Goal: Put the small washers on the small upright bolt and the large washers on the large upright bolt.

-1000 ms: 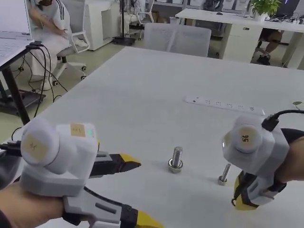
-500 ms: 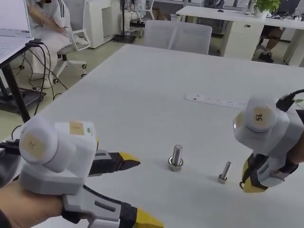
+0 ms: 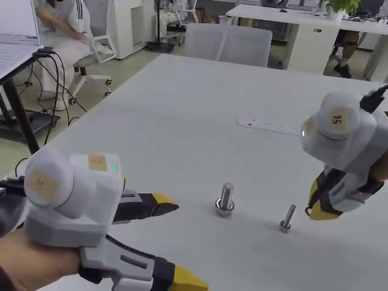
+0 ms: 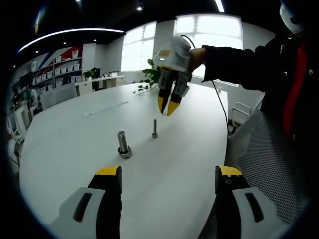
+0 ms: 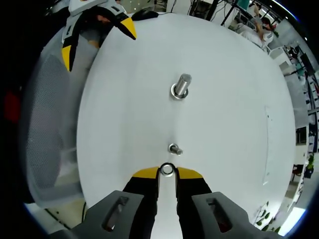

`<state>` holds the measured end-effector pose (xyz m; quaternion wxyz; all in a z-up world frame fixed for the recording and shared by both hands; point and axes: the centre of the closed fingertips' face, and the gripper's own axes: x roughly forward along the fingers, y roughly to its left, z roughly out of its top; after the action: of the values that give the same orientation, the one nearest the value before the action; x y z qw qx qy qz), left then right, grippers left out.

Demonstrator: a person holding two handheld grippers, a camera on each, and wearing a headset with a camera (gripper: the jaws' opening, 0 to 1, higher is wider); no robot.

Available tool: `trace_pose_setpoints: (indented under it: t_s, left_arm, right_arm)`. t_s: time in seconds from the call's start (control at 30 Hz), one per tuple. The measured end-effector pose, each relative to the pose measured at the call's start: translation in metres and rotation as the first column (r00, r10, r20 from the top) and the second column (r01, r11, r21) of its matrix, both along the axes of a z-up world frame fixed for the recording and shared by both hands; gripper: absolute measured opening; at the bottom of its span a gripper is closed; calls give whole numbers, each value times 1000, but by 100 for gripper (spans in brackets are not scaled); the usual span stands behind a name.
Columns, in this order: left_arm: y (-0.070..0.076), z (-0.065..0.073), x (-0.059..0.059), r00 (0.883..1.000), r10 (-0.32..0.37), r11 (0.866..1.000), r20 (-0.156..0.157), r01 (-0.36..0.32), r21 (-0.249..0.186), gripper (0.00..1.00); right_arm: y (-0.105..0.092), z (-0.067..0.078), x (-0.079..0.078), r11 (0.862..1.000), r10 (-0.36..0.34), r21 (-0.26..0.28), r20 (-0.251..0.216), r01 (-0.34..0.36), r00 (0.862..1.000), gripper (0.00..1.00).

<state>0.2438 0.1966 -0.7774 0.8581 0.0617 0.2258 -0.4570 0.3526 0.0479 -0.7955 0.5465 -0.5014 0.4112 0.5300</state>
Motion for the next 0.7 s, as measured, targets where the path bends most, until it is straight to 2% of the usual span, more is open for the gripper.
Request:
trace_pose_setpoints:
  t_s: [0.4, 0.7]
  left_arm:
    - [2, -1, 1, 1000, 9, 1000, -5, -9, -1, 76]
    - [3, -3, 1, 1000, 16, 1000, -12, -16, -2, 76]
  right_arm:
    - [11, -1, 8, 1000, 31, -3, 5, -31, 999, 14]
    - [16, -9, 13, 999, 48, -10, -4, -48, 999, 14]
